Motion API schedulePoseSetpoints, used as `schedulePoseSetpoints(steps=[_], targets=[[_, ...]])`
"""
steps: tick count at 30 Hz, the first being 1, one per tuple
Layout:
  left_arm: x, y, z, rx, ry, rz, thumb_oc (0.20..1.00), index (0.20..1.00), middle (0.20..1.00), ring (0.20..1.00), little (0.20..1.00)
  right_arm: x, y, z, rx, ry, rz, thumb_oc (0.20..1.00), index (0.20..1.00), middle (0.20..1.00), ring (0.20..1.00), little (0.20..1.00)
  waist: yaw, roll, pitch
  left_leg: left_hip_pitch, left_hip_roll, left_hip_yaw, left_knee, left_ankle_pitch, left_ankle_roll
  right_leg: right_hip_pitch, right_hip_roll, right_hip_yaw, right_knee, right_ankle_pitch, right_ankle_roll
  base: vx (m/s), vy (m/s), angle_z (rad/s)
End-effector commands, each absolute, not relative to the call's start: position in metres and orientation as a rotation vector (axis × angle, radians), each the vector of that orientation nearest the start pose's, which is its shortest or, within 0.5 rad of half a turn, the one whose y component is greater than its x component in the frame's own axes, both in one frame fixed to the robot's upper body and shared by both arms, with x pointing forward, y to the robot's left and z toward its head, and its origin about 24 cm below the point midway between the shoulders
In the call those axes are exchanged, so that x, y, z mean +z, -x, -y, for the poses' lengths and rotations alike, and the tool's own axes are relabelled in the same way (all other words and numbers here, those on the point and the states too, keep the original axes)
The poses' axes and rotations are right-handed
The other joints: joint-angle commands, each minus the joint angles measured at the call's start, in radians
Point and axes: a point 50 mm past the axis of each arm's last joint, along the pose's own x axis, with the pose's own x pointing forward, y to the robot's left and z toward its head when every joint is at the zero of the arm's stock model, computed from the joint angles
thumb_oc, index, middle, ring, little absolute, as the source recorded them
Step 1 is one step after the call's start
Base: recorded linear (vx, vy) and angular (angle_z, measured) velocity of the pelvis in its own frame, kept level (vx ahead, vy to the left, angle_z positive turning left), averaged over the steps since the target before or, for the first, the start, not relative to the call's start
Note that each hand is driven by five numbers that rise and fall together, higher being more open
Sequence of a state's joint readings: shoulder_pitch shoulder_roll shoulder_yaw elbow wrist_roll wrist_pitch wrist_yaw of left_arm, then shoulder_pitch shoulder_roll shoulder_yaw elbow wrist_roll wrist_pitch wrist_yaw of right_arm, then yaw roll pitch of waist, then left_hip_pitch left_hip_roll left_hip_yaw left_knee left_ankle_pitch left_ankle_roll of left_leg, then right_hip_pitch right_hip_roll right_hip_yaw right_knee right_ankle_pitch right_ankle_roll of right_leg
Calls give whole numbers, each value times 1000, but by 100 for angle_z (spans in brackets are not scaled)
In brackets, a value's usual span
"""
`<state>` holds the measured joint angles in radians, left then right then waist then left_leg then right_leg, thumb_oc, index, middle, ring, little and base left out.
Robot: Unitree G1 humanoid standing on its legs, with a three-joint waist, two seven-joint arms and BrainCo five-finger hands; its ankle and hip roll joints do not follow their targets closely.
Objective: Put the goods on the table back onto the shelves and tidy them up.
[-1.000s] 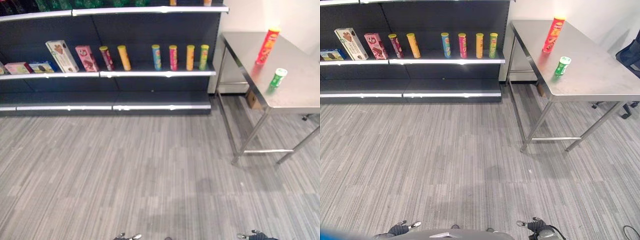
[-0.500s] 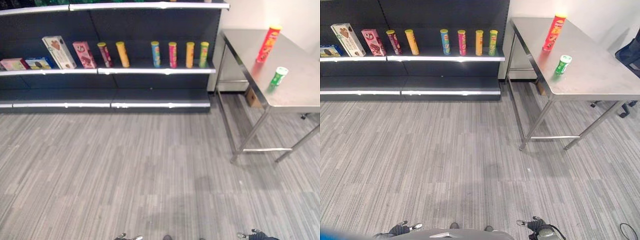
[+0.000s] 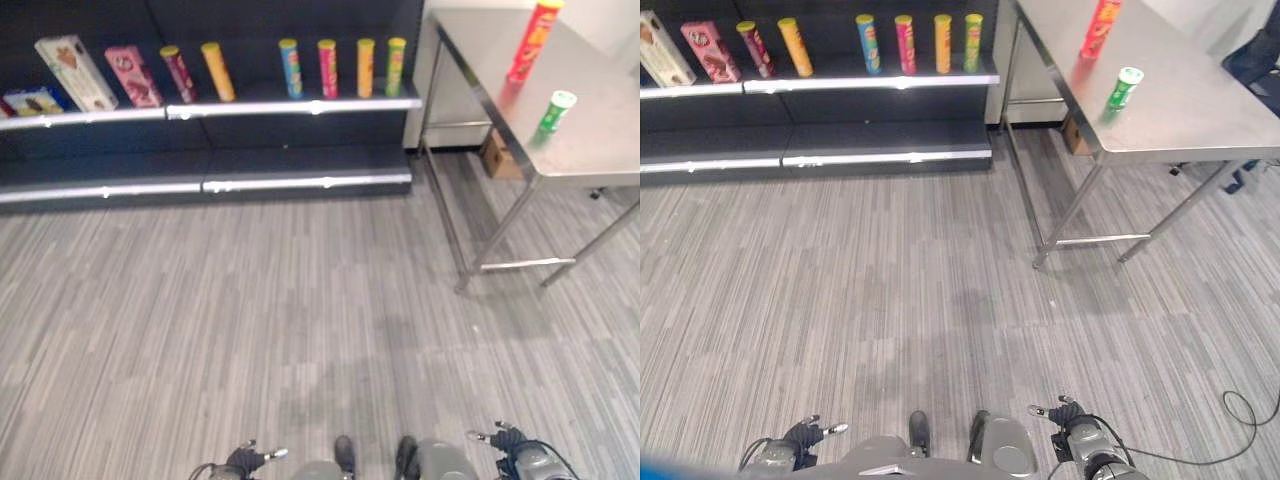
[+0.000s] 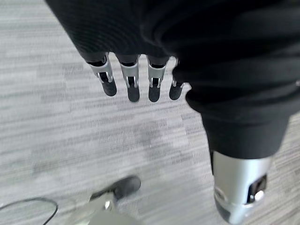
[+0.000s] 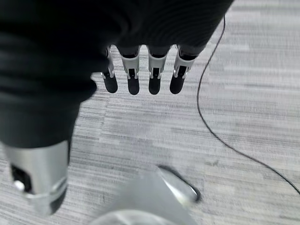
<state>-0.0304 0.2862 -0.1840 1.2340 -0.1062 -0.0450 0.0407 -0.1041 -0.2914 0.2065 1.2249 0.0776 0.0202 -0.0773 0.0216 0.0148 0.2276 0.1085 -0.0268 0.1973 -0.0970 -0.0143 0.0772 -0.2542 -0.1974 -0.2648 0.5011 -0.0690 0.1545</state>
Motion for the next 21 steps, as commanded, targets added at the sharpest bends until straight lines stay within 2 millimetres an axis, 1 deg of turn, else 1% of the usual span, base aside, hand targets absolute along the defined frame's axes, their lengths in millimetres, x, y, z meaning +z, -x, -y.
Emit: schedulePoseSetpoints(steps=[1, 2, 3, 5, 7, 8, 9, 10, 11, 12, 13, 14, 15, 16, 17, 18, 19, 20, 21], targets=[[-152, -109, -252, 98, -338, -1140, 1000, 1000, 1000, 1000, 1000, -143, -137, 256, -139, 375, -1118, 1000, 1000, 1000, 1000, 1000, -28, -19, -7, 32, -10, -93, 10, -75, -62, 51, -4, 57, -314, 190, 31, 377, -81, 30], [-150, -113, -254, 98, -345, -1135, 1000, 1000, 1000, 1000, 1000, -143, -135, 258, -166, 347, -1127, 1000, 1000, 1000, 1000, 1000, -50, -28, 5, 59, -14, -119, 10, -92, -74, 18, -11, 72, -488, 247, 54, 259, -63, 39], [-150, -113, -254, 98, -344, -1135, 1000, 1000, 1000, 1000, 1000, -143, -135, 258, -166, 347, -1127, 1000, 1000, 1000, 1000, 1000, -51, -26, 7, 62, -12, -119, 10, -94, -75, 22, -9, 70, -491, 248, 53, 366, -82, 43], [-150, -113, -255, 109, -341, -1138, 1000, 1000, 1000, 1000, 1000, -144, -132, 258, -171, 344, -1137, 1000, 1000, 1000, 1000, 1000, -58, -29, 6, 93, -7, -129, 10, -115, -83, 2, -21, 45, -557, 273, 70, 291, -37, 24], [-151, -110, -254, 106, -334, -1145, 1000, 1000, 1000, 1000, 1000, -145, -129, 259, -171, 346, -1146, 1000, 1000, 1000, 1000, 1000, -62, -32, 2, 135, -6, -134, 10, -142, -91, -11, -30, -4, -584, 285, 77, 391, -40, 17], [-152, -108, -254, 106, -333, -1152, 1000, 1000, 1000, 1000, 1000, -145, -127, 260, -170, 349, -1151, 1000, 1000, 1000, 1000, 1000, -63, -33, 0, 154, -5, -137, 10, -155, -93, -4, -33, -39, -585, 288, 79, 525, -75, 2], [-153, -104, -253, 97, -337, -1163, 1000, 1000, 1000, 1000, 1000, -147, -119, 261, -169, 351, -1169, 1000, 1000, 1000, 1000, 1000, -62, -46, -19, 190, -12, -150, 10, -187, -93, 24, -38, -74, -588, 299, 76, 380, -56, 5], [-153, -104, -253, 97, -337, -1163, 1000, 1000, 1000, 1000, 1000, -147, -119, 261, -169, 351, -1169, 1000, 1000, 1000, 1000, 1000, -63, -44, -18, 193, -10, -151, 10, -187, -94, 27, -37, -76, -588, 298, 77, 433, -75, 21], [-154, -102, -252, 93, -339, -1170, 1000, 1000, 1000, 1000, 1000, -148, -116, 262, -167, 354, -1177, 1000, 1000, 1000, 1000, 1000, -67, -47, -32, 211, -5, -155, 10, -204, -95, 41, -31, -86, -588, 304, 73, 498, -117, 44], [-155, -98, -251, 97, -327, -1182, 1000, 1000, 1000, 1000, 1000, -148, -114, 265, -167, 363, -1185, 1000, 1000, 1000, 1000, 1000, -76, -38, -51, 246, 26, -166, 14, -216, -111, 57, 1, -80, -572, 302, 59, 491, -118, 64], [-155, -98, -251, 97, -327, -1182, 1000, 1000, 1000, 1000, 1000, -148, -114, 265, -166, 363, -1185, 1000, 1000, 1000, 1000, 1000, -78, -41, -52, 243, 24, -169, 14, -214, -110, 55, -3, -81, -571, 303, 59, 479, -145, 78], [-156, -98, -251, 100, -325, -1184, 1000, 1000, 1000, 1000, 1000, -148, -113, 266, -171, 363, -1186, 1000, 1000, 1000, 1000, 1000, -81, -32, -63, 249, 48, -173, 29, -203, -127, 59, 17, -78, -558, 294, 49, 564, -267, 87], [-155, -103, -248, 99, -312, -1164, 1000, 1000, 1000, 1000, 1000, -143, -119, 270, -200, 342, -1139, 1000, 1000, 1000, 1000, 1000, -94, -25, -79, 203, 97, -186, 175, -125, -184, 82, 74, -76, -540, 250, 6, 563, -267, 58], [-155, -104, -248, 99, -312, -1164, 1000, 1000, 1000, 1000, 1000, -143, -119, 270, -200, 342, -1139, 1000, 1000, 1000, 1000, 1000, -97, -28, -81, 199, 93, -189, 175, -123, -183, 80, 69, -77, -540, 250, 6, 491, -255, 53], [-154, -105, -247, 97, -304, -1159, 1000, 1000, 1000, 1000, 1000, -143, -120, 271, -211, 338, -1135, 1000, 1000, 1000, 1000, 1000, -95, -25, -82, 177, 102, -184, 235, -104, -199, 105, 90, -77, -550, 232, -7, 72, -49, 33], [-154, -105, -248, 97, -305, -1159, 1000, 1000, 1000, 1000, 1000, -143, -120, 271, -211, 338, -1135, 1000, 1000, 1000, 1000, 1000, -98, -29, -84, 173, 98, -187, 235, -101, -198, 102, 84, -79, -549, 233, -7, 288, -205, 30], [-153, -110, -247, 105, -285, -1144, 1000, 1000, 1000, 1000, 1000, -140, -123, 276, -243, 323, -1116, 1000, 1000, 1000, 1000, 1000, -98, -35, -77, 84, 123, -169, 454, 0, -241, 169, 122, -81, -578, 191, -50, 268, -215, 17], [-152, -113, -247, 108, -281, -1136, 1000, 1000, 1000, 1000, 1000, -139, -125, 277, -255, 318, -1111, 1000, 1000, 1000, 1000, 1000, -101, -46, -73, 28, 137, -157, 563, 48, -244, 194, 127, -84, -588, 169, -69, 389, -296, 15], [-151, -114, -248, 113, -286, -1135, 1000, 1000, 1000, 1000, 1000, -138, -125, 280, -273, 322, -1111, 1000, 1000, 1000, 1000, 1000, -99, -50, -59, -7, 163, -125, 661, 84, -241, 222, 145, -76, -588, 140, -89, 231, -192, 6]])
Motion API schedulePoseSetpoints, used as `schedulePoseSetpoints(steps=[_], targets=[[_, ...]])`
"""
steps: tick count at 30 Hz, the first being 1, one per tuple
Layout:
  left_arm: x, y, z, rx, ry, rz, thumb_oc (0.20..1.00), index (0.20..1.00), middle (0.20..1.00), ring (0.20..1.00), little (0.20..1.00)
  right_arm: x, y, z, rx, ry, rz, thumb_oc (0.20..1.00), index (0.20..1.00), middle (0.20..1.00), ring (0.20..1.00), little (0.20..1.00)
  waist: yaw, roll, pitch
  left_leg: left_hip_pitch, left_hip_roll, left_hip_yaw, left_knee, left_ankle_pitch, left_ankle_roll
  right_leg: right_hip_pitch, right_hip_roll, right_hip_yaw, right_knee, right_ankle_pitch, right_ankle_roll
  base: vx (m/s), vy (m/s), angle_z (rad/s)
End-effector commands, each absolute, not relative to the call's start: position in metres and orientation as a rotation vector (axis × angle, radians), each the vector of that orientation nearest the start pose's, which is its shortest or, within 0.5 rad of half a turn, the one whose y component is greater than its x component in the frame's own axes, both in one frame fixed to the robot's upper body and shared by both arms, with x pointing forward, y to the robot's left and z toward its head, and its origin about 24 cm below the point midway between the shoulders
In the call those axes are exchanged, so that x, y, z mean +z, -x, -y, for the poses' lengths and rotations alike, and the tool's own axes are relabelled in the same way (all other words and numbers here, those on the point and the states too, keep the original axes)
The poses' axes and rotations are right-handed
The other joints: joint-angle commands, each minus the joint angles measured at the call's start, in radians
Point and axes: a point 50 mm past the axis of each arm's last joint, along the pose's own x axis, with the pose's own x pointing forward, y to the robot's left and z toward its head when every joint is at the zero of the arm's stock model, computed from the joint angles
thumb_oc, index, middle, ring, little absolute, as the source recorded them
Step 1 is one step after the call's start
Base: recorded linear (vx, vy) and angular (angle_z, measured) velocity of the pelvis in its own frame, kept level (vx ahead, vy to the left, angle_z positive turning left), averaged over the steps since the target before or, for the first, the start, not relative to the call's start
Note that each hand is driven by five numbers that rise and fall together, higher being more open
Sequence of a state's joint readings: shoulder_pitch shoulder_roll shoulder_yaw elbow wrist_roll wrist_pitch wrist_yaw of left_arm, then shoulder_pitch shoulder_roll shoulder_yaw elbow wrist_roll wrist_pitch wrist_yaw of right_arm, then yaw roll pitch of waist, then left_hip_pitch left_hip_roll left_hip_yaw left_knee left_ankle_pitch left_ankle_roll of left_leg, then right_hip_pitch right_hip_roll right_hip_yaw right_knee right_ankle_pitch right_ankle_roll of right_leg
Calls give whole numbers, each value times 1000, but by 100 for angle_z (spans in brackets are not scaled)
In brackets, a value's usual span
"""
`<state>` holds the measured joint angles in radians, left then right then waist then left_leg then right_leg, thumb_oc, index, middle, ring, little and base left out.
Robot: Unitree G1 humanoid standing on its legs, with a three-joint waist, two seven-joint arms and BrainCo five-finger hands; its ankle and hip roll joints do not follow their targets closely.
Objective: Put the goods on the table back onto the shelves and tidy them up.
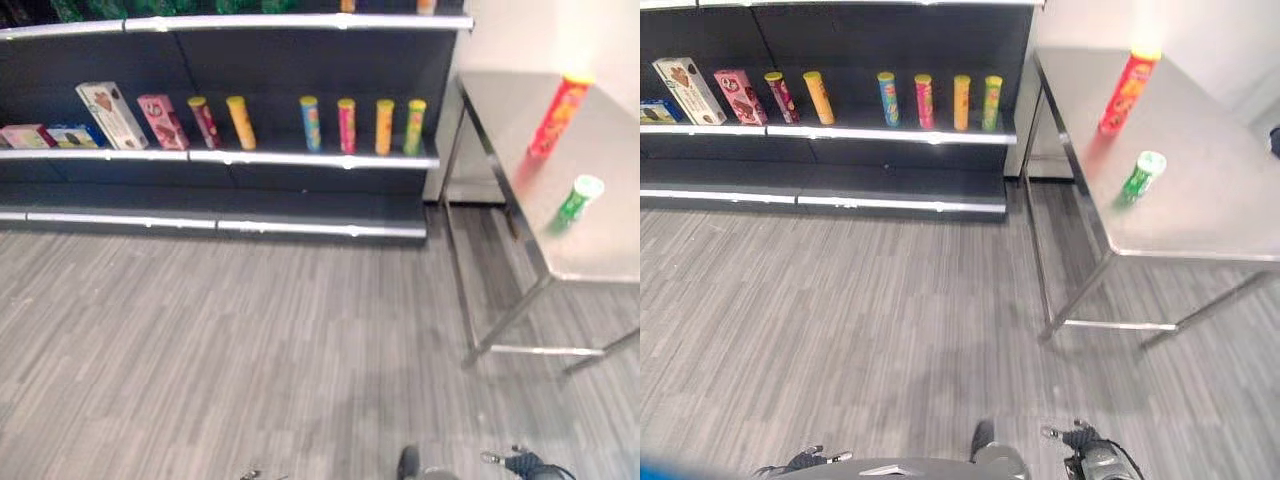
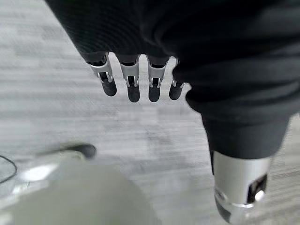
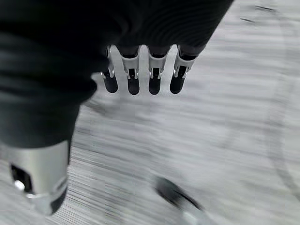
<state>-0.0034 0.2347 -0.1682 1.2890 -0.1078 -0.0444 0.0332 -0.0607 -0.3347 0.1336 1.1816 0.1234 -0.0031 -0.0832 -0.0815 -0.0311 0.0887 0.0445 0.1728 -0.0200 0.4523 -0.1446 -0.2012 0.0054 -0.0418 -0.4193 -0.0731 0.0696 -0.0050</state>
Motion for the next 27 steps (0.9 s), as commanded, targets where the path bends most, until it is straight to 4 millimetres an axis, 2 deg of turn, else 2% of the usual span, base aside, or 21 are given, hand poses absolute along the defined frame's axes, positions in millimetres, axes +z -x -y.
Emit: schedulePoseSetpoints(steps=[1, 2, 3, 4, 5, 6, 7, 8, 10, 12, 14, 15, 17, 19, 22, 23, 24, 25, 26, 27], targets=[[-150, -117, -249, 115, -291, -1128, 1000, 1000, 1000, 1000, 1000, -138, -126, 281, -280, 321, -1113, 1000, 1000, 1000, 1000, 1000, 8, -21, 91, 13, -33, 110, 166, 225, 51, -23, -15, 86, -14, -11, 62, 229, -162, -7], [-150, -119, -248, 117, -284, -1121, 1000, 1000, 1000, 1000, 1000, -138, -126, 281, -280, 322, -1114, 1000, 1000, 1000, 1000, 1000, 18, -19, 104, -24, -11, 133, 188, 192, 72, -3, -2, 97, -14, -28, 57, 208, -98, -17], [-150, -120, -247, 121, -272, -1117, 1000, 1000, 1000, 1000, 1000, -138, -127, 280, -276, 324, -1118, 1000, 1000, 1000, 1000, 1000, 33, -27, 113, -70, -12, 141, 182, 154, 91, 12, -2, 113, -14, -40, 56, 156, -45, -17], [-150, -120, -247, 121, -272, -1117, 1000, 1000, 1000, 1000, 1000, -138, -127, 280, -276, 324, -1118, 1000, 1000, 1000, 1000, 1000, 33, -27, 113, -70, -12, 142, 183, 153, 91, 12, -2, 113, -14, -40, 56, 303, 2, -44], [-151, -117, -246, 128, -258, -1123, 1000, 1000, 1000, 1000, 1000, -139, -126, 278, -263, 331, -1130, 1000, 1000, 1000, 1000, 1000, 53, -39, 119, -126, -8, 142, 74, 97, 117, 38, -11, 137, -14, -60, 72, 288, 54, -45], [-152, -115, -246, 127, -259, -1130, 1000, 1000, 1000, 1000, 1000, -140, -125, 278, -257, 336, -1133, 1000, 1000, 1000, 1000, 1000, 61, -43, 120, -155, 1, 143, 6, 85, 120, 49, -18, 149, -14, -69, 78, 379, 105, -44], [-153, -112, -246, 129, -256, -1138, 1000, 1000, 1000, 1000, 1000, -140, -125, 277, -250, 343, -1137, 1000, 1000, 1000, 1000, 1000, 68, -42, 121, -175, 3, 127, -85, 90, 118, 58, -19, 162, -14, -80, 82, 264, 153, -19], [-153, -110, -246, 132, -258, -1143, 1000, 1000, 1000, 1000, 1000, -140, -125, 276, -247, 347, -1139, 1000, 1000, 1000, 1000, 1000, 81, -35, 121, -185, 7, 93, -206, 130, 108, 70, -14, 178, -14, -91, 86, 286, 187, -33], [-153, -108, -248, 145, -255, -1145, 1000, 1000, 1000, 1000, 1000, -141, -123, 275, -236, 358, -1142, 1000, 1000, 1000, 1000, 1000, 105, -12, 124, -204, 9, -15, -407, 252, 84, 97, 11, 214, -14, -117, 87, 324, 211, -38], [-154, -107, -246, 138, -258, -1150, 1000, 1000, 1000, 1000, 1000, -142, -119, 275, -229, 372, -1155, 1000, 1000, 1000, 1000, 1000, 118, 0, 130, -247, 12, -95, -530, 299, 53, 130, 25, 257, -14, -150, 85, 323, 224, -59], [-155, -105, -247, 142, -263, -1159, 1000, 1000, 1000, 1000, 1000, -144, -114, 277, -233, 378, -1176, 1000, 1000, 1000, 1000, 1000, 119, 7, 133, -284, 17, -92, -540, 315, 35, 161, 24, 287, -14, -172, 93, 291, 249, -89], [-156, -101, -247, 142, -257, -1168, 1000, 1000, 1000, 1000, 1000, -145, -112, 276, -224, 386, -1185, 1000, 1000, 1000, 1000, 1000, 122, 10, 123, -275, 20, -91, -540, 294, 39, 167, 26, 304, -14, -177, 99, 298, 307, -85], [-156, -96, -249, 145, -258, -1180, 1000, 1000, 1000, 1000, 1000, -148, -106, 273, -194, 400, -1212, 1000, 1000, 1000, 1000, 1000, 132, 18, 107, -243, 18, -91, -540, 334, 35, 187, 14, 323, -14, -178, 109, 352, 408, -110], [-155, -96, -254, 138, -289, -1179, 1000, 1000, 1000, 1000, 1000, -150, -103, 269, -184, 382, -1222, 1000, 1000, 1000, 1000, 1000, 136, -5, 85, -196, -8, -28, -528, 307, 62, 197, -45, 340, 13, -171, 140, 352, 465, -114], [-151, -102, -263, 160, -299, -1159, 1000, 1000, 1000, 1000, 1000, -150, -108, 264, -181, 358, -1213, 1000, 1000, 1000, 1000, 1000, 135, -11, 75, -160, -40, 27, -517, 261, 113, 117, -81, 358, 172, -164, 174, 156, 335, -59], [-149, -104, -265, 164, -303, -1150, 1000, 1000, 1000, 1000, 1000, -150, -109, 264, -187, 350, -1208, 1000, 1000, 1000, 1000, 1000, 131, -10, 75, -146, -54, 45, -515, 247, 130, 86, -89, 356, 233, -138, 190, 152, 439, -53], [-148, -106, -267, 165, -306, -1143, 1000, 1000, 1000, 1000, 1000, -149, -113, 264, -197, 337, -1195, 1000, 1000, 1000, 1000, 1000, 123, 1, 82, -117, -74, 78, -515, 225, 154, 16, -117, 327, 373, -79, 209, 177, 601, -64], [-148, -106, -267, 156, -319, -1147, 1000, 1000, 1000, 1000, 1000, -148, -113, 266, -217, 327, -1189, 1000, 1000, 1000, 1000, 1000, 115, 17, 92, -76, -93, 118, -531, 202, 175, -38, -183, 230, 490, -10, 209, 169, 588, -40], [-148, -104, -268, 150, -332, -1155, 1000, 1000, 1000, 1000, 1000, -148, -112, 265, -224, 321, -1186, 1000, 1000, 1000, 1000, 1000, 108, 24, 96, -48, -98, 139, -540, 184, 178, -57, -221, 170, 530, 15, 205, 161, 452, -48], [-148, -104, -268, 146, -339, -1158, 1000, 1000, 1000, 1000, 1000, -148, -111, 266, -225, 324, -1186, 1000, 1000, 1000, 1000, 1000, 101, 23, 99, -35, -106, 148, -540, 170, 180, -65, -237, 133, 527, 15, 201, 153, 252, -14]])
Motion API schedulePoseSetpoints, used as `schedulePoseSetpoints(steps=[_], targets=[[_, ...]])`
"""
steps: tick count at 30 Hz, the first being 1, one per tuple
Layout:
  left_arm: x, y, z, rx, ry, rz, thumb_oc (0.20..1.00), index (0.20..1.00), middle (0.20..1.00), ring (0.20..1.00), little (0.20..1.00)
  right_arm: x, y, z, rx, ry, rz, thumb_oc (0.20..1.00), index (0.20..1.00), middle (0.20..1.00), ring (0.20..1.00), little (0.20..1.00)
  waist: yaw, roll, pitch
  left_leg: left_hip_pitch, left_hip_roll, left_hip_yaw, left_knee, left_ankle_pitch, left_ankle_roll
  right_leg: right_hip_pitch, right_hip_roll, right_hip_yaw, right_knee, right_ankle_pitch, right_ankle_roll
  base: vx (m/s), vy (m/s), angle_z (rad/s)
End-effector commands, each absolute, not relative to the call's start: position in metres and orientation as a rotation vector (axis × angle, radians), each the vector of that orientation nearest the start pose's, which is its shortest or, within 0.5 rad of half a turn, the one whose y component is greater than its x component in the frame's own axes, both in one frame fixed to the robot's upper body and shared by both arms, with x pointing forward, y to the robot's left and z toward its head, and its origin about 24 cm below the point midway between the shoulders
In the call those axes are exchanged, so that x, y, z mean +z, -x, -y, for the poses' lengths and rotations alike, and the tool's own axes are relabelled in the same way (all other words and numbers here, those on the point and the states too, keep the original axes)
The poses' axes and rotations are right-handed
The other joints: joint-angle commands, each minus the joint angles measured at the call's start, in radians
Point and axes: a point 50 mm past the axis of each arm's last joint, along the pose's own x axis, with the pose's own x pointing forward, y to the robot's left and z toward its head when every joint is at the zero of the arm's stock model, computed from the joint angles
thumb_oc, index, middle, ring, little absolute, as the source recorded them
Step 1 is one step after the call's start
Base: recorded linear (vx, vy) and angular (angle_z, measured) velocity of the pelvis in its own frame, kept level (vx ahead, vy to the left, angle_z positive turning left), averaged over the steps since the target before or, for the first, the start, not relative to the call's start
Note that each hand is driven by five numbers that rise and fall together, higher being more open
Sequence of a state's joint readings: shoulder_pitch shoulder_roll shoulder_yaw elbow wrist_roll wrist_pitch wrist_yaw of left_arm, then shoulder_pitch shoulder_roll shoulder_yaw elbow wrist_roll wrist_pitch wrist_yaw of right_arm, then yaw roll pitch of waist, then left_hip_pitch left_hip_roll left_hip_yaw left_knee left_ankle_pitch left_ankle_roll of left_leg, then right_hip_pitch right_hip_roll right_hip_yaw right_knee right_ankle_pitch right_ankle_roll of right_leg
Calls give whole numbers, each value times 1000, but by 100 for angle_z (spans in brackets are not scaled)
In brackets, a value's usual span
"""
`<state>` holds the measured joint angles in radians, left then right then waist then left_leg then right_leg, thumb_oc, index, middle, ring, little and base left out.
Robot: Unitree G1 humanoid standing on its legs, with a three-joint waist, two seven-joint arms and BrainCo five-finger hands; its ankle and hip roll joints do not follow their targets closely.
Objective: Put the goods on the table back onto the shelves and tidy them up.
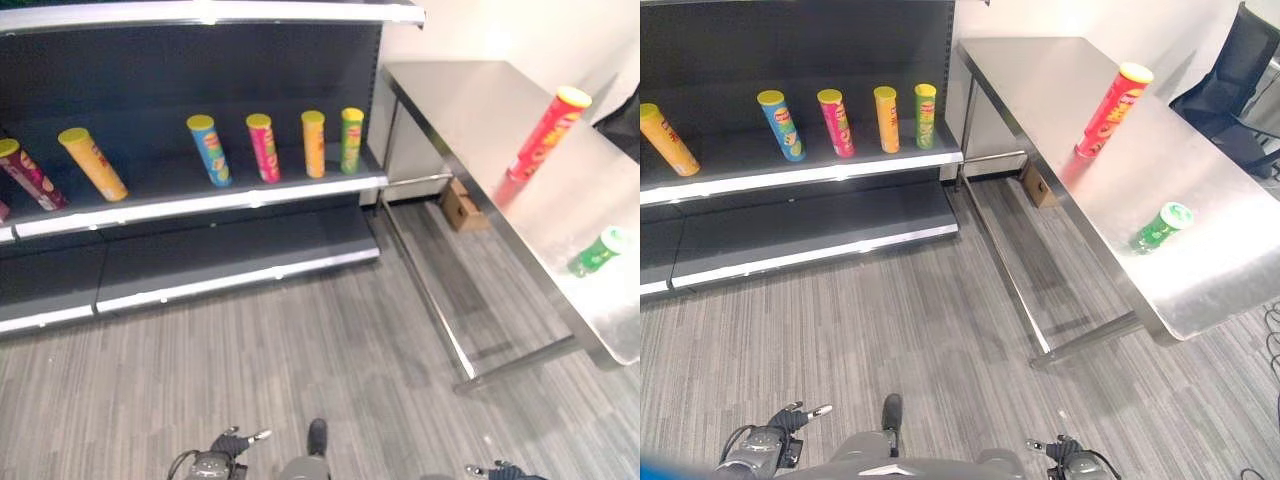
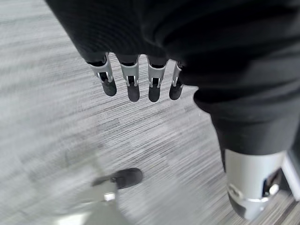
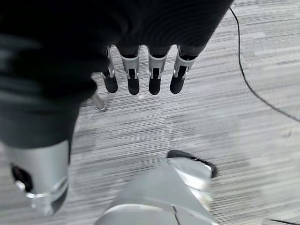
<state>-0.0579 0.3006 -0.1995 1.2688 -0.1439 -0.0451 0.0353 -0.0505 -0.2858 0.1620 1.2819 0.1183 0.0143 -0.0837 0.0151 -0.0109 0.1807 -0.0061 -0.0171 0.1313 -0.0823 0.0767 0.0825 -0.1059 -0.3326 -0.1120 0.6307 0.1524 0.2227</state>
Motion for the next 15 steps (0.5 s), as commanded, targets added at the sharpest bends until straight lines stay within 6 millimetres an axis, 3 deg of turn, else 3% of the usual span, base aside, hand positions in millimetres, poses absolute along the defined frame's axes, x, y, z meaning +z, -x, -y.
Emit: schedulePoseSetpoints(steps=[1, 3, 4, 5, 8, 12, 15], targets=[[-148, -104, -269, 147, -343, -1161, 1000, 1000, 1000, 1000, 1000, -148, -111, 266, -228, 324, -1187, 1000, 1000, 1000, 1000, 1000, -3, 1, 9, 25, 77, 3, -5, -61, -103, 40, 57, -198, -212, -73, -32, 163, 155, -28], [-148, -104, -269, 151, -343, -1161, 1000, 1000, 1000, 1000, 1000, -148, -109, 267, -231, 331, -1193, 1000, 1000, 1000, 1000, 1000, -8, 0, 17, 44, 73, 16, -5, -79, -107, 31, 80, -244, -317, -100, -46, 190, 78, -32], [-148, -104, -269, 146, -348, -1163, 1000, 1000, 1000, 1000, 1000, -148, -109, 267, -230, 337, -1195, 1000, 1000, 1000, 1000, 1000, -10, -4, 16, 59, 70, 24, -5, -99, -113, 21, 83, -270, -371, -113, -34, 159, 26, -23], [-148, -106, -268, 140, -352, -1161, 1000, 1000, 1000, 1000, 1000, -148, -109, 268, -234, 337, -1193, 1000, 1000, 1000, 1000, 1000, -12, -6, 22, 67, 70, 42, -5, -96, -113, 14, 93, -312, -444, -83, -42, 165, 15, -23], [-148, -109, -264, 117, -360, -1154, 1000, 1000, 1000, 1000, 1000, -148, -108, 268, -236, 330, -1193, 1000, 1000, 1000, 1000, 1000, -20, -6, 23, 114, 77, 73, -5, -136, -128, 17, 114, -365, -570, -63, -17, 204, 17, -31], [-150, -109, -258, 87, -366, -1150, 1000, 1000, 1000, 1000, 1000, -150, -99, 270, -242, 333, -1214, 1000, 1000, 1000, 1000, 1000, -22, -20, 5, 139, 63, 83, -5, -162, -128, 69, 126, -368, -635, -55, -26, 150, -14, -21], [-152, -108, -252, 72, -359, -1155, 1000, 1000, 1000, 1000, 1000, -149, -94, 275, -269, 328, -1225, 1000, 1000, 1000, 1000, 1000, -29, -17, -17, 165, 89, 104, 14, -179, -149, 109, 153, -360, -686, -53, -36, 214, -107, -3]])
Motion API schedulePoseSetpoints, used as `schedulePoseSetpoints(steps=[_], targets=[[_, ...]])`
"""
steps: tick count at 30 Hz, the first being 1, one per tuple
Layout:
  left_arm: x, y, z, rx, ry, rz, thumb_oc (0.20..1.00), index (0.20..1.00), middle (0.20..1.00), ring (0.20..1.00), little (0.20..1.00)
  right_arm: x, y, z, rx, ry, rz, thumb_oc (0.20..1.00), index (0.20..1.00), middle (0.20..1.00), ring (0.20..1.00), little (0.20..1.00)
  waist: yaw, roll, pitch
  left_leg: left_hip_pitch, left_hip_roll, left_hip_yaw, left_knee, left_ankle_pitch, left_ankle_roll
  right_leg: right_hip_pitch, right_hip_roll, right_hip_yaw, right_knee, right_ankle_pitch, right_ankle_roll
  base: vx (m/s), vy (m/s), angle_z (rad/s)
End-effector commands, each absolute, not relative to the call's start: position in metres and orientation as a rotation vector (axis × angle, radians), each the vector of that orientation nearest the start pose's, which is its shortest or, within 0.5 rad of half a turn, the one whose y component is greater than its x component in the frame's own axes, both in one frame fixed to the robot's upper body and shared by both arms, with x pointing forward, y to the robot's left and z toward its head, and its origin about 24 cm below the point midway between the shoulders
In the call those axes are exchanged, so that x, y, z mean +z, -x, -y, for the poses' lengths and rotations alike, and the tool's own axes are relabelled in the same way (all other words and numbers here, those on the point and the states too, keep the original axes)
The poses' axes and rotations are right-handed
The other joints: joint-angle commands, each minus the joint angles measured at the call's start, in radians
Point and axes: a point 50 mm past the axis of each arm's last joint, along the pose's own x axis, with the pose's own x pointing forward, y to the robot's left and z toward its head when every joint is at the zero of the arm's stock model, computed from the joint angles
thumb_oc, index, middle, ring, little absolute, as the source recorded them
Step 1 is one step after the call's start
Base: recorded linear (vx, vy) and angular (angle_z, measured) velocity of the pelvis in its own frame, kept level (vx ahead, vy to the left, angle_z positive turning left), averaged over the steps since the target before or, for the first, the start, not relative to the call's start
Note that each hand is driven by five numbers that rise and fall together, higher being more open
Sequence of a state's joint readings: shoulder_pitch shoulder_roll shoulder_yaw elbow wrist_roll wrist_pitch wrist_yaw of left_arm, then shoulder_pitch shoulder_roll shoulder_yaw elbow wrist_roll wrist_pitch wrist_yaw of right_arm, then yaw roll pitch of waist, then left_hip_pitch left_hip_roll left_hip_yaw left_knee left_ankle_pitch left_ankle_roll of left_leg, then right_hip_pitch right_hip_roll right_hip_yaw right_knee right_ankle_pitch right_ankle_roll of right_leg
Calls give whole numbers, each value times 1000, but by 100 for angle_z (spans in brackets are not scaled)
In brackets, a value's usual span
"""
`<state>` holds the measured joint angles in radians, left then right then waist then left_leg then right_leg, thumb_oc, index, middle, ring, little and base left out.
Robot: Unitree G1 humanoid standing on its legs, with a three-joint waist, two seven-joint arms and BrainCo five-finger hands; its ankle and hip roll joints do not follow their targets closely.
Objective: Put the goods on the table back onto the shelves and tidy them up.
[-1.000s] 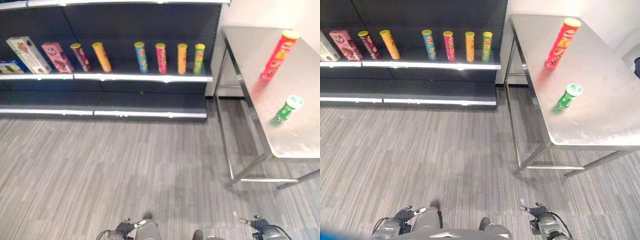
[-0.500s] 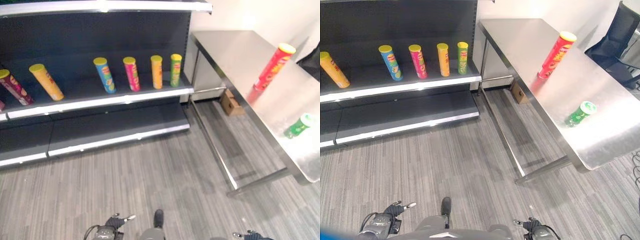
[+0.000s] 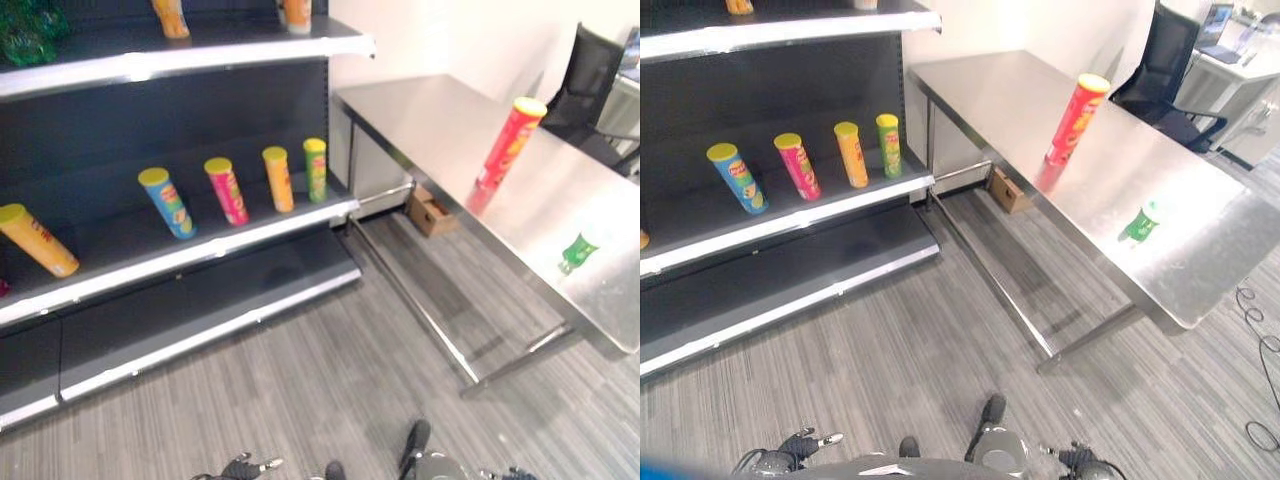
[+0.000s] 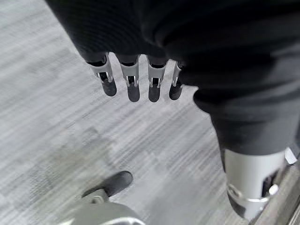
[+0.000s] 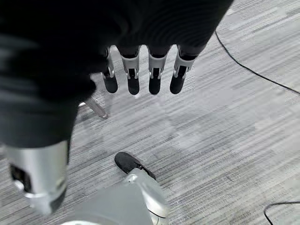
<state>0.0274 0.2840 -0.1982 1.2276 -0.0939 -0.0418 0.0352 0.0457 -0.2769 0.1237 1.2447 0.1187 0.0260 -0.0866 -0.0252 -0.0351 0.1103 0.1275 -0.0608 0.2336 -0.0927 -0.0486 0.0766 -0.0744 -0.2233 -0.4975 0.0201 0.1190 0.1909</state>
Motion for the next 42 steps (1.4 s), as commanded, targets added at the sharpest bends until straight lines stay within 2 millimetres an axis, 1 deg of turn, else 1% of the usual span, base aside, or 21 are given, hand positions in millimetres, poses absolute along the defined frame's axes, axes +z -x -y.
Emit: schedulePoseSetpoints(steps=[1, 4, 5, 6, 7, 8, 9, 11, 13, 15, 16, 17, 18, 20, 23, 30, 34, 35, 38, 39, 42], targets=[[-153, -106, -251, 73, -357, -1161, 1000, 1000, 1000, 1000, 1000, -149, -95, 276, -272, 325, -1220, 1000, 1000, 1000, 1000, 1000, 10, 6, 53, 32, 140, 6, 45, -64, -147, 86, 51, 31, -80, -26, -9, 187, -137, -8], [-153, -103, -252, 87, -346, -1169, 1000, 1000, 1000, 1000, 1000, -148, -96, 277, -275, 319, -1210, 1000, 1000, 1000, 1000, 1000, 10, 7, 52, 26, 162, 17, 104, -87, -161, 100, 69, 45, -85, -46, -23, 104, -116, -8], [-154, -102, -253, 94, -338, -1170, 1000, 1000, 1000, 1000, 1000, -148, -97, 277, -279, 313, -1204, 1000, 1000, 1000, 1000, 1000, 9, 3, 54, 7, 190, 27, 191, -108, -180, 115, 86, 55, -94, -68, -40, 175, -275, -18], [-153, -101, -253, 101, -326, -1167, 1000, 1000, 1000, 1000, 1000, -147, -96, 280, -288, 313, -1201, 1000, 1000, 1000, 1000, 1000, 11, 1, 64, -40, 231, 26, 354, -85, -209, 144, 114, 65, -104, -98, -69, 134, -235, -35], [-153, -101, -253, 101, -326, -1167, 1000, 1000, 1000, 1000, 1000, -147, -96, 279, -288, 313, -1201, 1000, 1000, 1000, 1000, 1000, 10, 2, 64, -44, 234, 24, 362, -88, -211, 143, 116, 65, -104, -99, -70, 65, -195, -53], [-153, -104, -253, 103, -322, -1160, 1000, 1000, 1000, 1000, 1000, -146, -97, 280, -291, 313, -1197, 1000, 1000, 1000, 1000, 1000, 15, 1, 79, -91, 251, 6, 475, -56, -226, 157, 129, 70, -107, -111, -86, -66, -107, -49], [-152, -108, -252, 100, -321, -1146, 1000, 1000, 1000, 1000, 1000, -145, -100, 282, -294, 319, -1188, 1000, 1000, 1000, 1000, 1000, 18, -9, 99, -137, 243, -13, 558, 1, -223, 156, 125, 68, -107, -107, -106, -75, -124, -40], [-151, -113, -250, 96, -321, -1135, 1000, 1000, 1000, 1000, 1000, -143, -101, 287, -308, 328, -1190, 1000, 1000, 1000, 1000, 1000, 20, -13, 118, -199, 240, -64, 612, 34, -230, 167, 131, 77, -107, -124, -117, -35, -37, -24], [-151, -115, -247, 91, -313, -1127, 1000, 1000, 1000, 1000, 1000, -143, -98, 291, -321, 331, -1202, 1000, 1000, 1000, 1000, 1000, 16, -13, 118, -214, 251, -69, 533, 10, -221, 173, 125, 89, -107, -133, -106, 77, 83, -23], [-151, -116, -246, 94, -309, -1123, 1000, 1000, 1000, 1000, 1000, -141, -98, 293, -322, 336, -1199, 1000, 1000, 1000, 1000, 1000, 20, -10, 109, -199, 254, -89, 370, -7, -209, 169, 116, 117, -107, -136, -83, 116, 173, -23], [-151, -116, -246, 98, -307, -1122, 1000, 1000, 1000, 1000, 1000, -141, -99, 293, -315, 340, -1199, 1000, 1000, 1000, 1000, 1000, 30, -2, 104, -189, 243, -128, 257, 14, -209, 167, 121, 138, -107, -137, -74, 76, 133, -43], [-151, -116, -246, 98, -307, -1122, 1000, 1000, 1000, 1000, 1000, -141, -99, 293, -315, 340, -1199, 1000, 1000, 1000, 1000, 1000, 29, -4, 102, -189, 240, -127, 249, 20, -208, 164, 119, 137, -107, -137, -74, 145, 178, -52], [-152, -115, -245, 96, -312, -1127, 1000, 1000, 1000, 1000, 1000, -140, -97, 296, -310, 355, -1202, 1000, 1000, 1000, 1000, 1000, 42, 21, 95, -173, 235, -215, 115, 54, -210, 175, 135, 175, -107, -148, -66, 170, 182, -63], [-153, -113, -243, 82, -316, -1134, 1000, 1000, 1000, 1000, 1000, -142, -92, 297, -320, 357, -1215, 1000, 1000, 1000, 1000, 1000, 25, 40, 85, -141, 228, -218, 71, 77, -214, 179, 134, 198, -107, -140, -62, 175, 251, -92], [-152, -111, -247, 92, -314, -1132, 1000, 1000, 1000, 1000, 1000, -145, -84, 293, -340, 326, -1232, 1000, 1000, 1000, 1000, 1000, 7, 47, 61, -85, 211, -171, 5, 78, -205, 175, 120, 226, -107, -129, -51, 111, 218, -54], [-149, -108, -261, 151, -315, -1138, 1000, 1000, 1000, 1000, 1000, -143, -65, 308, -480, 261, -1282, 1000, 1000, 1000, 1000, 1000, -5, 27, 56, -40, 174, -89, 5, 38, -171, 159, 68, 262, -77, -110, -17, 54, 185, -37], [-149, -104, -267, 169, -323, -1151, 1000, 1000, 1000, 1000, 1000, -133, -62, 329, -619, 195, -1240, 1000, 1000, 1000, 1000, 1000, -13, 16, 53, -28, 163, -70, 5, 23, -162, 155, 55, 274, -68, -105, -4, 36, 90, -15], [-148, -103, -271, 179, -324, -1147, 1000, 1000, 1000, 1000, 1000, -123, -63, 348, -711, 159, -1177, 1000, 1000, 1000, 1000, 1000, -19, 12, 51, -26, 157, -66, 5, 18, -158, 151, 46, 273, -61, -102, 3, 29, 90, -13], [-147, -101, -272, 171, -336, -1147, 1000, 1000, 1000, 1000, 1000, -99, -69, 378, -815, 176, -1040, 1000, 1000, 1000, 1000, 1000, -30, 5, 47, -25, 150, -60, 5, 11, -153, 143, 34, 270, -50, -98, 13, 21, 86, -9], [-148, -100, -270, 169, -342, -1152, 1000, 1000, 1000, 1000, 1000, -79, -72, 399, -882, 220, -953, 1000, 1000, 1000, 1000, 1000, -34, 3, 46, -23, 146, -59, 5, 7, -150, 142, 28, 268, -45, -97, 16, 15, 68, -5], [-149, -100, -268, 159, -343, -1150, 1000, 1000, 1000, 1000, 1000, -53, -70, 429, -966, 276, -892, 1000, 1000, 1000, 1000, 1000, -36, -3, 44, -19, 141, -61, 5, 1, -147, 144, 22, 259, -44, -93, 21, 12, 35, -1]])
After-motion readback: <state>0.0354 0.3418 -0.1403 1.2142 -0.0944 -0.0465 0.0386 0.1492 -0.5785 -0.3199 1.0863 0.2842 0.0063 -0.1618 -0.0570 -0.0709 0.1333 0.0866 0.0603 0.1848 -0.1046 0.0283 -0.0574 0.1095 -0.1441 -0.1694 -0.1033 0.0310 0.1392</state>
